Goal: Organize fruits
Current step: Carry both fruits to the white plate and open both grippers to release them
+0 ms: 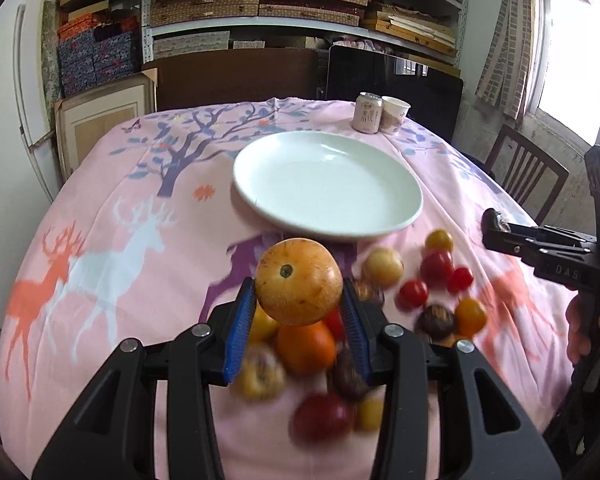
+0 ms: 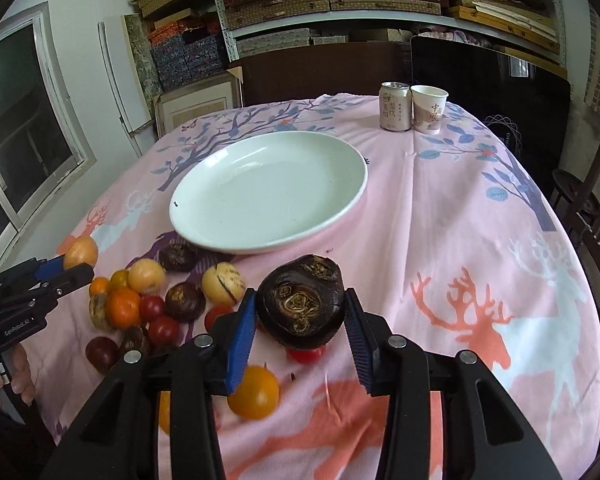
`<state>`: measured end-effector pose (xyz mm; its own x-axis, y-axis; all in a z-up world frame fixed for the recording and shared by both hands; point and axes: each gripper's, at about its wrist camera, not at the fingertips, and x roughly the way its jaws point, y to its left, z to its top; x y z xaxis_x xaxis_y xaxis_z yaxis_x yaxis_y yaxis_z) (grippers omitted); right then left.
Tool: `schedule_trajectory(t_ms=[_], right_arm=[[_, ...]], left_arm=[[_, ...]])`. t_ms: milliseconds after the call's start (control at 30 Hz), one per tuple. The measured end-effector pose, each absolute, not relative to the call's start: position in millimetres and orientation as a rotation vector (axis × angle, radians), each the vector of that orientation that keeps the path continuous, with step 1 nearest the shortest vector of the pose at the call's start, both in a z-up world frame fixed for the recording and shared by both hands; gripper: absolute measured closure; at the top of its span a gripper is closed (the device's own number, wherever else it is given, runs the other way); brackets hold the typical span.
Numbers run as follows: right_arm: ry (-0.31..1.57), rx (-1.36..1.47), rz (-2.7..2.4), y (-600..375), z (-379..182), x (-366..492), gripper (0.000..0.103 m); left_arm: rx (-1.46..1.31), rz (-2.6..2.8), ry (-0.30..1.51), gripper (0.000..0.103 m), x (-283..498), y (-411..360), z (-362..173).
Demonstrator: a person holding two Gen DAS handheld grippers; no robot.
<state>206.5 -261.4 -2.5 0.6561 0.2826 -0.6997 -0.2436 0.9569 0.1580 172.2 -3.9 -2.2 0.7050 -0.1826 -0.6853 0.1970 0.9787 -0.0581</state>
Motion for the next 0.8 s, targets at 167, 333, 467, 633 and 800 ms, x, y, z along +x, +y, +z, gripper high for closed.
schedule_trajectory(t_ms=[167,333,467,633,800], right_arm=[[0.798,0.022,0.281,-244,6,263,0.059],[0.797,-0.029,0.259,-220,9,341,0.059],[0.811,-0.061,0.241,-206,-2,393,0.059],[0.847,-0.037,0.256,-202,-18,429,0.059],[0.904,-0.028,0.269,-196,-33,444,0.055]], left_arm=[[0.037,-0.226,0.785,0.062,238,-25,5],[0.009,-0.195,0.849,0.062,321,-33,-5],[-0.028,-0.139,0.927,0.062,379,-27,-28],[-0.066,-0.115,0.961,0.062,416,-23,-41],[-0.071,-0.116,0.991,0.061,432,-28,-52]])
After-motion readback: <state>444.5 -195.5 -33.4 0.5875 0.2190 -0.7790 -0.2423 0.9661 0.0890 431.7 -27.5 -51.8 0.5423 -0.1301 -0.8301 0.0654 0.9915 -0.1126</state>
